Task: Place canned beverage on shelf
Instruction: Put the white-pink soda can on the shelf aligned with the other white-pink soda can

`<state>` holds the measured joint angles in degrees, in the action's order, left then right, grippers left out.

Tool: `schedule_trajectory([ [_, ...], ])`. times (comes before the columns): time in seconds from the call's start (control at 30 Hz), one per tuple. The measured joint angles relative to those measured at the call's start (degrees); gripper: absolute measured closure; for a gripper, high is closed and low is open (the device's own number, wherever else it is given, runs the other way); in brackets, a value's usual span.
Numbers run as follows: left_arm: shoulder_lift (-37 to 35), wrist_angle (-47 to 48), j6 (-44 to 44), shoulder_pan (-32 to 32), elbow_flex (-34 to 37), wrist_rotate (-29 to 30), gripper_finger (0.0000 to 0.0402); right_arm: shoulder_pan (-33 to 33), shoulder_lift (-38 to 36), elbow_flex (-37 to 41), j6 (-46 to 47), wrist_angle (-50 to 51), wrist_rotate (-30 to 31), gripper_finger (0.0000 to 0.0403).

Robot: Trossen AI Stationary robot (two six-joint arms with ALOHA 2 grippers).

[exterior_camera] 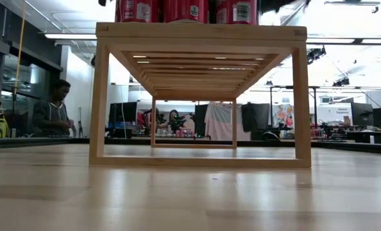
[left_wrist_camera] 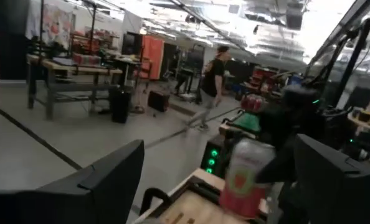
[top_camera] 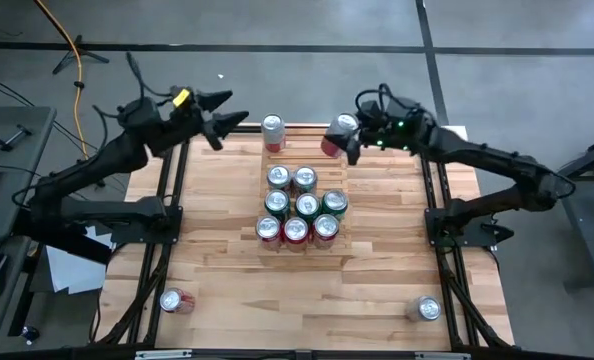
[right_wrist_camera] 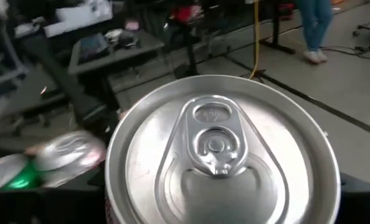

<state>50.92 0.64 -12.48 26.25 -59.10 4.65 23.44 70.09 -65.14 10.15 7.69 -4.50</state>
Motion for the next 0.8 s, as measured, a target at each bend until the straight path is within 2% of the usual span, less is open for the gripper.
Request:
schedule_trajectory([
  [0.07,-2.25,0.71,0.22,-0.66,1.22,1.51,0.0088,0.22,1.63,4.07,1.41,-6.72,0.47,0.0129],
  [0.17,-4.44,0.20,0.16,-1.13,3.20,3.95,0.0088,0.16,5.57,5.21,1.31,-10.86,2.70,0.0129],
  [0.27,-5.02,-0.83,-0.92,-1.40,5.34,6.29,0.0088,0.11,10.86,1.95,-1.48,-10.17,4.29,0.0129],
  [0.47,-4.80,-2.69,-3.95,-1.70,6.94,6.34,0.0087,0.19,19.16,-5.92,-4.78,-5.39,4.26,0.0129],
  [0.8,-5.32,-3.92,-3.84,-2.75,6.94,6.04,0.0087,0.70,24.68,-9.34,-6.10,-5.45,4.50,0.0129],
])
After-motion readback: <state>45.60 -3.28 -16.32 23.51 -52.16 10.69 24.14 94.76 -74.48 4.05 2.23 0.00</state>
